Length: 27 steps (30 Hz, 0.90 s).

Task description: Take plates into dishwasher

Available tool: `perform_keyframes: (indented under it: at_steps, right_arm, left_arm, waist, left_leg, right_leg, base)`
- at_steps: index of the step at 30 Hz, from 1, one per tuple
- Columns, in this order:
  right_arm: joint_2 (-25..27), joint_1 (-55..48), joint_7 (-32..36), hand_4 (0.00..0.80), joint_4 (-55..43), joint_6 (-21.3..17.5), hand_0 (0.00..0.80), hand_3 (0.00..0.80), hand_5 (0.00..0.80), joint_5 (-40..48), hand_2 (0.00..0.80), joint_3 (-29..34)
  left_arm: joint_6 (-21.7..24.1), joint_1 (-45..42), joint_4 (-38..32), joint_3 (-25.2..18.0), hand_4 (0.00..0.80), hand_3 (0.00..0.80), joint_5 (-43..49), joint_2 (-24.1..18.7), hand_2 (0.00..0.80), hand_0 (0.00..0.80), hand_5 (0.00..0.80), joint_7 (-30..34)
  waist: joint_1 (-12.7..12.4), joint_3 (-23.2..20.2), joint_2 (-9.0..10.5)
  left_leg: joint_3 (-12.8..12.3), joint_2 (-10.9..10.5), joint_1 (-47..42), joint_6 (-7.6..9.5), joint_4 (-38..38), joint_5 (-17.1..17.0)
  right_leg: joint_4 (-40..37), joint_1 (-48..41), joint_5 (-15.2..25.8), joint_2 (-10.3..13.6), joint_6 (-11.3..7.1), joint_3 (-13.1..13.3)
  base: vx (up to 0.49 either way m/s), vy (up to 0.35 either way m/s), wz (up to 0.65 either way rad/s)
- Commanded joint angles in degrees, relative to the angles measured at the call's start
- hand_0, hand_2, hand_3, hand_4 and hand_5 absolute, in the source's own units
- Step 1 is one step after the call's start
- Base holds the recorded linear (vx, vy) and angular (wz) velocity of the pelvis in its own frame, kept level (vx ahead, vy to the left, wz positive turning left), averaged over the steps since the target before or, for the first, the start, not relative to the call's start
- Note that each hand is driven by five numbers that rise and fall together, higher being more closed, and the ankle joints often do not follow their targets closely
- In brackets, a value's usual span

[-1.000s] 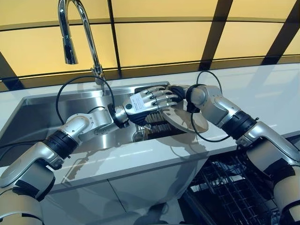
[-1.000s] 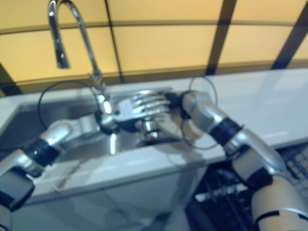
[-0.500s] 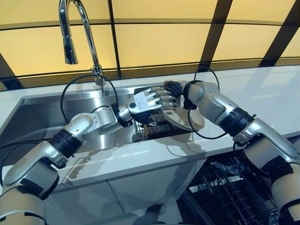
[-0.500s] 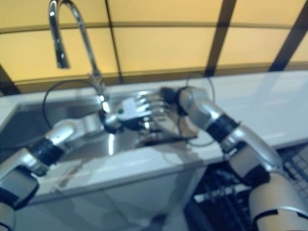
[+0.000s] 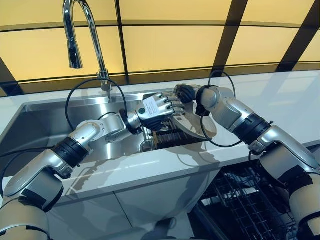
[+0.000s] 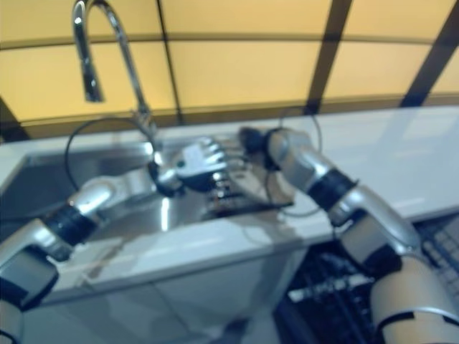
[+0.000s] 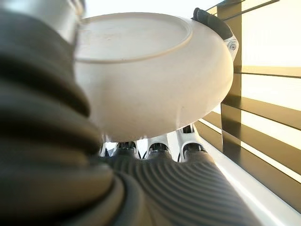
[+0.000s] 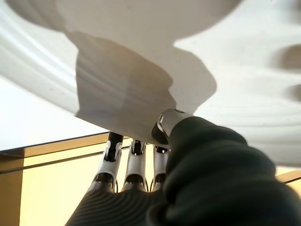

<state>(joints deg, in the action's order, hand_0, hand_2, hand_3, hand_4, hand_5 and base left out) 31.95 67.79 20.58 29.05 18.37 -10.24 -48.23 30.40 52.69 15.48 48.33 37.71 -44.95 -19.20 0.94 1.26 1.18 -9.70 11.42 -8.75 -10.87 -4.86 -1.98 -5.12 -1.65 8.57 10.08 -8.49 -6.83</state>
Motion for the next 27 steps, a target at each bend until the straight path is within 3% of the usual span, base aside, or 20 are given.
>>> perform_keyframes:
  at_steps: [1, 18, 19, 20, 21, 27]
  right_arm:
    - [0.64, 14.99, -3.49, 0.800, 4.93, -1.14, 0.800, 0.800, 0.800, 1.84, 0.800, -3.77]
    - [0.38, 16.30, -4.70, 0.800, 7.46, -1.68, 0.800, 0.800, 0.800, 3.54, 0.800, -4.03]
    - [0.35, 16.37, -5.47, 0.091, 7.57, -0.47, 0.091, 0.091, 0.091, 4.26, 0.091, -4.15]
    - [0.30, 16.22, -5.14, 0.091, 7.72, 0.05, 0.091, 0.091, 0.091, 4.12, 0.091, -3.92]
    - [0.34, 16.00, -5.24, 0.000, 7.86, 0.13, 0.000, 0.000, 0.000, 3.42, 0.000, -3.61]
    - [2.43, 16.73, -6.32, 0.000, 9.34, 1.19, 0.000, 0.000, 0.000, 1.35, 0.000, -3.77]
  left_arm:
    - [-1.92, 11.66, 5.82, 2.67, 0.800, 0.800, -4.73, -0.02, 0.800, 0.800, 0.800, 0.49]
    - [-2.27, 11.81, 6.89, 2.68, 0.800, 0.800, -5.24, 1.00, 0.800, 0.800, 0.800, 0.10]
    - [-2.37, 11.91, 6.95, 2.79, 0.800, 0.800, -5.29, 0.99, 0.800, 0.800, 0.800, 0.20]
    - [-2.43, 11.86, 6.93, 2.69, 0.800, 0.800, -5.23, 1.03, 0.800, 0.800, 0.800, 0.32]
    - [-2.61, 11.71, 6.87, 2.59, 0.800, 0.800, -5.10, 1.01, 0.800, 0.800, 0.800, 0.55]
    - [-3.49, 11.49, 7.15, 3.02, 0.800, 0.800, -5.81, -0.08, 0.800, 0.800, 0.800, 0.22]
  waist:
    - [0.36, 1.21, 1.12]
    - [0.51, 1.19, 1.08]
    - [0.51, 1.20, 1.06]
    - [0.54, 1.22, 1.07]
    - [0.58, 1.24, 1.08]
    - [0.80, 1.14, 1.07]
  left_leg:
    - [1.02, 0.00, -0.38, 1.89, -0.14, -0.22]
    - [0.89, 0.09, -0.35, 1.79, -0.14, -0.27]
    - [0.91, 0.07, -0.38, 1.81, -0.14, -0.26]
    - [0.91, 0.02, -0.40, 1.81, -0.14, -0.22]
    - [0.84, 0.03, -0.42, 1.80, -0.14, -0.20]
    - [0.67, 0.11, -0.45, 1.79, -0.14, -0.23]
  right_leg:
    - [0.12, -5.21, -3.28, 3.35, -3.60, -0.26]
    - [0.12, -5.06, -3.14, 3.36, -3.59, -0.15]
    - [0.12, -5.09, -3.14, 3.35, -3.57, -0.17]
    - [0.12, -5.11, -3.14, 3.34, -3.58, -0.13]
    - [0.12, -5.11, -3.12, 3.38, -3.62, -0.09]
    - [0.12, -5.02, -3.12, 3.27, -3.67, 0.03]
  base:
    - [0.000, 0.000, 0.00]
    - [0.000, 0.000, 0.00]
    - [0.000, 0.000, 0.00]
    - [0.000, 0.000, 0.00]
    - [0.000, 0.000, 0.00]
    - [-0.003, 0.007, -0.02]
